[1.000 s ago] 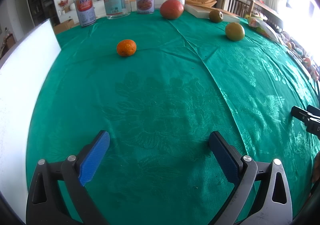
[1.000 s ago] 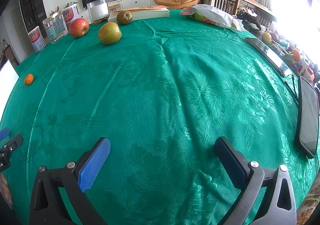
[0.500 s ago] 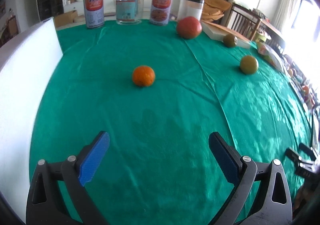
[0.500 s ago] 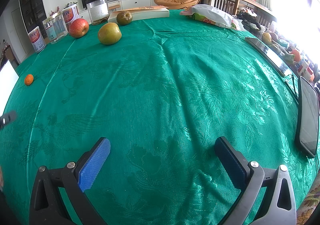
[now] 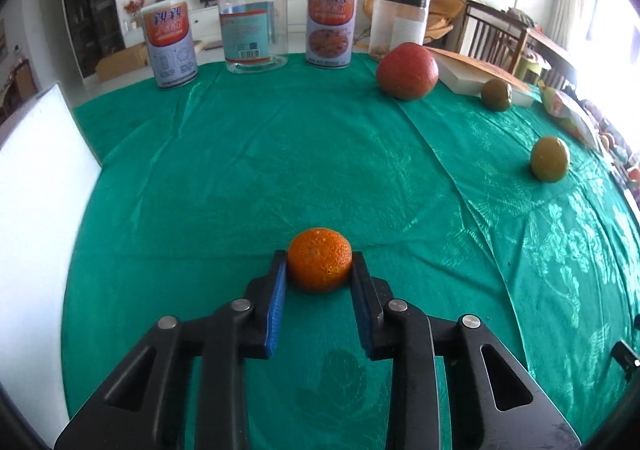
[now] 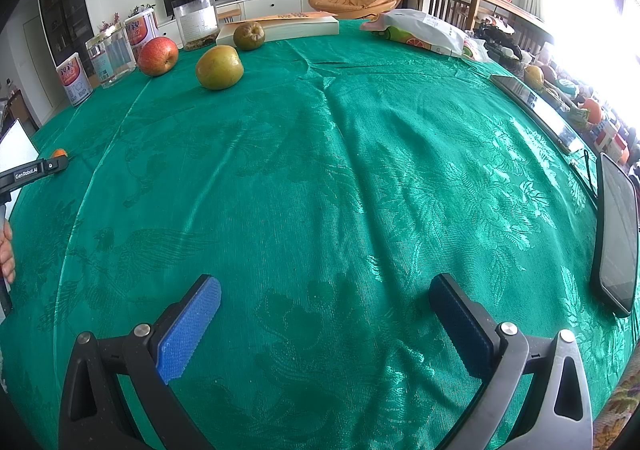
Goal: Organize fruits
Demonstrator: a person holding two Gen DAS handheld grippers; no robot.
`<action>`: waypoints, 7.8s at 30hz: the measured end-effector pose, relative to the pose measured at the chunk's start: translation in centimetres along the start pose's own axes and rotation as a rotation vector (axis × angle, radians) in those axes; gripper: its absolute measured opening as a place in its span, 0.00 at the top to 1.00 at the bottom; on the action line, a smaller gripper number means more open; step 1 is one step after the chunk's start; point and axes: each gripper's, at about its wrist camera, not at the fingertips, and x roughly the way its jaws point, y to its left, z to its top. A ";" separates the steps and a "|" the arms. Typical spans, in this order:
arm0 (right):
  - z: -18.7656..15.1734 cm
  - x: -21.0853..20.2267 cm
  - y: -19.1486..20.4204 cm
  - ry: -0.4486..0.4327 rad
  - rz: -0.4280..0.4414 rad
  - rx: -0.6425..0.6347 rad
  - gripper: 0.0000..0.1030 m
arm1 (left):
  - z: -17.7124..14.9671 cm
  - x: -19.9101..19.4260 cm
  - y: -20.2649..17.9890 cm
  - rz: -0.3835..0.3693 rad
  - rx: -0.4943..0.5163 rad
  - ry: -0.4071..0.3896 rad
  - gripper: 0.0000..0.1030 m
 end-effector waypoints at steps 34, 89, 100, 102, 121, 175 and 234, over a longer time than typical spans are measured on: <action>0.0 0.1 0.0 0.000 0.000 0.000 0.00 | -10.3 -7.5 -2.1 0.046 0.024 0.039 0.07; -2.5 -1.5 0.8 0.128 0.728 0.349 0.48 | -10.3 -7.5 -2.0 0.049 0.023 0.038 0.06; -0.5 -3.9 2.1 0.037 0.517 0.155 0.47 | -10.3 -7.5 -1.9 0.051 0.023 0.039 0.05; 0.0 -4.0 2.5 0.036 0.491 0.128 0.47 | -10.3 -7.5 -1.9 0.051 0.022 0.039 0.05; -3.0 -7.4 2.1 0.012 0.276 -0.215 0.18 | -10.8 -9.1 0.1 -0.218 0.067 0.136 0.01; -2.4 -20.3 37.0 0.161 0.927 -0.500 0.52 | -14.2 -31.0 23.7 -0.044 -0.367 -0.097 0.72; -1.7 -2.1 1.5 -0.001 0.031 0.082 0.01 | -8.3 -7.0 -6.6 -0.023 0.045 0.053 0.14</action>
